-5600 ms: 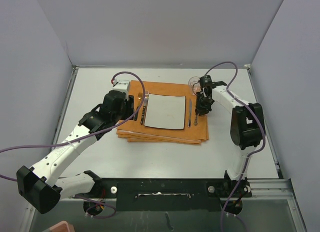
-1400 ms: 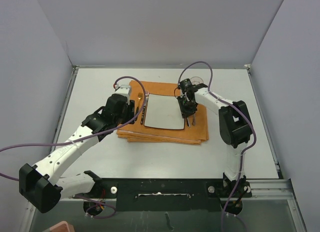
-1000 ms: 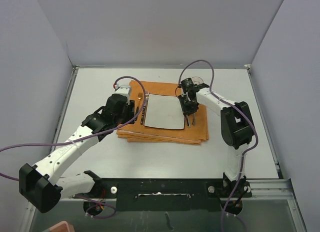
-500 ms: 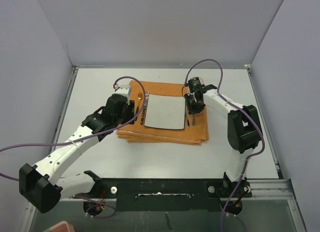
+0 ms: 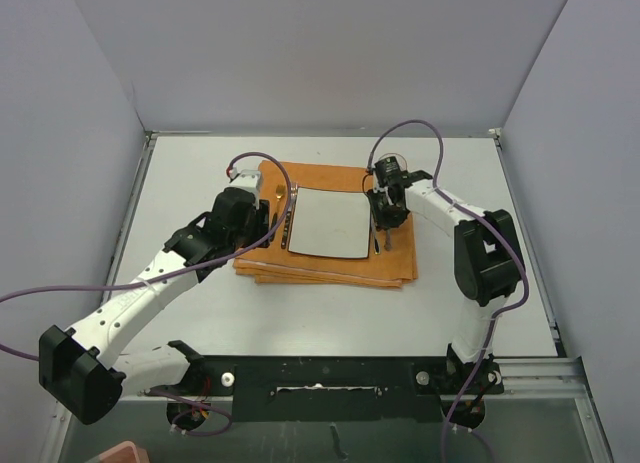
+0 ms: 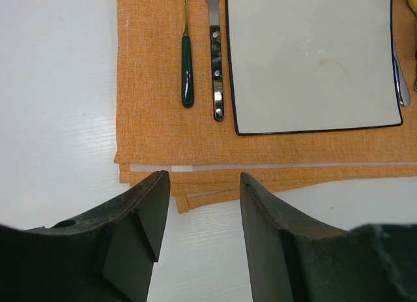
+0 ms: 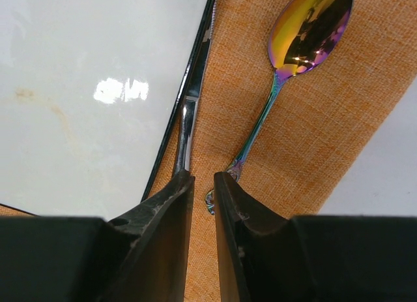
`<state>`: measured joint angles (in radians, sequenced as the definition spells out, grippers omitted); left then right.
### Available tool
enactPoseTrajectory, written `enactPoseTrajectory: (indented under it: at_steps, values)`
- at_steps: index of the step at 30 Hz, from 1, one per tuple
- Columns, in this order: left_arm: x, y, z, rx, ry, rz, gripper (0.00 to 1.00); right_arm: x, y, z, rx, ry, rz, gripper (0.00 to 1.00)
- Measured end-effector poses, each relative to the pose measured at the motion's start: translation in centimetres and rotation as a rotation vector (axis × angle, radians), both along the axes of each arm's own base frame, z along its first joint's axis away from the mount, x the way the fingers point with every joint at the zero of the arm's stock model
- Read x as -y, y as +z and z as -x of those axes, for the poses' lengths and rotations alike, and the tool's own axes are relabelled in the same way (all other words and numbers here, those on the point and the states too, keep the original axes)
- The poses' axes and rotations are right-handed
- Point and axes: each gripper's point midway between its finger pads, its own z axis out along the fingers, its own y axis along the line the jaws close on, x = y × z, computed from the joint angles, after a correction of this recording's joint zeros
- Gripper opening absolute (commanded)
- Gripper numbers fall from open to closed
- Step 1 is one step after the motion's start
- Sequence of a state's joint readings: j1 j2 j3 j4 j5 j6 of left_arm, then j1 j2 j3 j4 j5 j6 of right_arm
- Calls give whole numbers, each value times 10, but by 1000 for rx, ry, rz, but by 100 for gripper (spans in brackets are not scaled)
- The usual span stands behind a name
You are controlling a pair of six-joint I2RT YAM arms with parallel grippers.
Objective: Set the dinner table for one person
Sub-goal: Adjust the knife on the napkin.
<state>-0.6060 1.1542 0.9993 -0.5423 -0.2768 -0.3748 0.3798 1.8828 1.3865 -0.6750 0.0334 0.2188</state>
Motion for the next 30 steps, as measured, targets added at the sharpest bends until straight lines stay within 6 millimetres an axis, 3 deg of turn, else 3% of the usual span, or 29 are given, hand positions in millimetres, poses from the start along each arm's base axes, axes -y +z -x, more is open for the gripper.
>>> enactPoseTrajectory:
  at_steps: [9,21,30]
  values:
    - [1,-2,0,-8,3,0,45,-7,-3,2,-4,17,-8,22]
    - [2,0,-2,-3,3,3,46,-9,-25,7,-58,19,9,22]
    - [4,1,-5,-3,3,2,46,-13,-27,5,-62,24,5,22]
